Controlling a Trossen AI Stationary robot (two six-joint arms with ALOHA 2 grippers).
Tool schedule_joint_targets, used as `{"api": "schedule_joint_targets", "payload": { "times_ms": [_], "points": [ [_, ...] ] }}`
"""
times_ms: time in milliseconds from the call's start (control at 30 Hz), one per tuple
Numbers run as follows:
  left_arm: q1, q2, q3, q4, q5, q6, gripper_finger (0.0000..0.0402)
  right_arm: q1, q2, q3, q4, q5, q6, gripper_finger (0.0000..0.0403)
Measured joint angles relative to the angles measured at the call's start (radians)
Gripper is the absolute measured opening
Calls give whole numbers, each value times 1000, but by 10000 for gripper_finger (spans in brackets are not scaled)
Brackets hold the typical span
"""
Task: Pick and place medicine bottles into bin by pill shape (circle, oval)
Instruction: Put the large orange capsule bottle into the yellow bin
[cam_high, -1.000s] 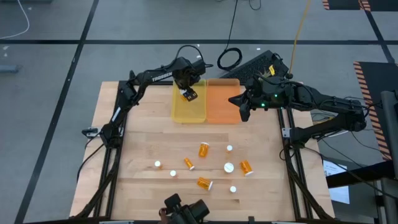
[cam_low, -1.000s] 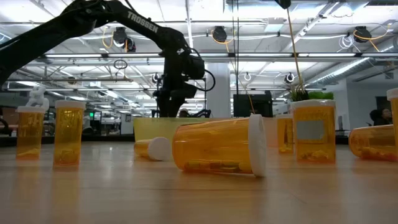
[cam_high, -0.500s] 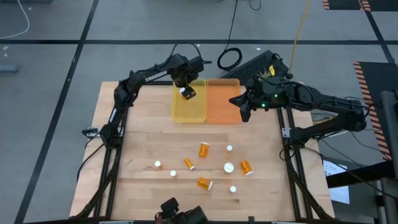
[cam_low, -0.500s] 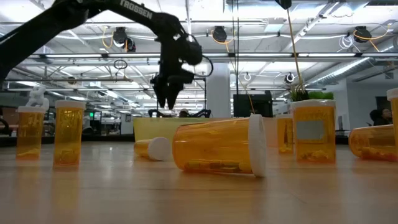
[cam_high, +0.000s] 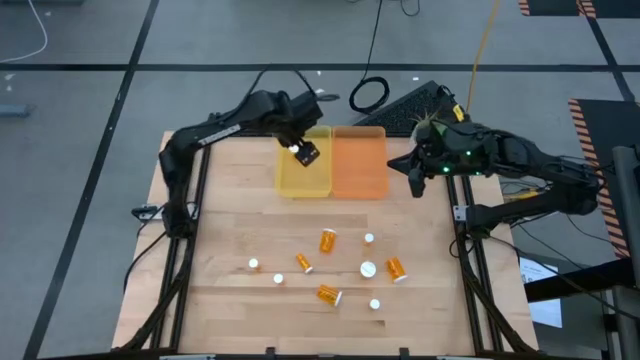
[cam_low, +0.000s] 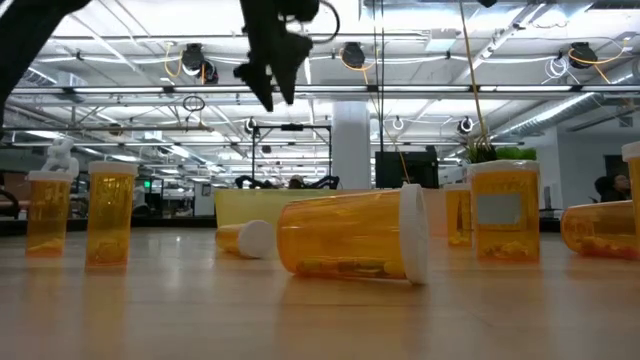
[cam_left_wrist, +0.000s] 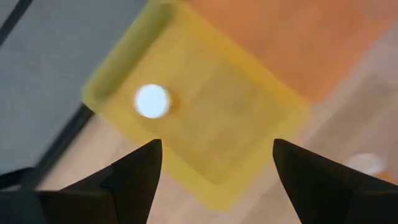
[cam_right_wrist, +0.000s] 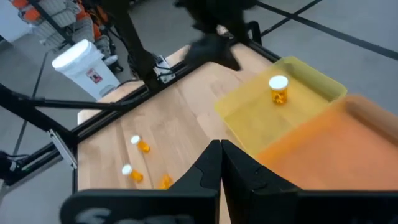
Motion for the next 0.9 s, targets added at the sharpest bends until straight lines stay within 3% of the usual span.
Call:
{"api": "schedule_joint_targets", "payload": {
  "times_ms": [267,500,700,900],
  "points": [
    [-229,-36,0,-4,0,-320,310,0,-50,0,-112,-65,6,0],
    [-389,7,0,6,-11,-574,310,1,-58,0,-164,-105,6,0],
    [-438,88,0,6,80,-733,310,1,-60,0,-200,-106,-4,0],
    [-450,156,0,50,106,-846,310,1,-60,0,-208,-109,-5,0]
  ]
}}
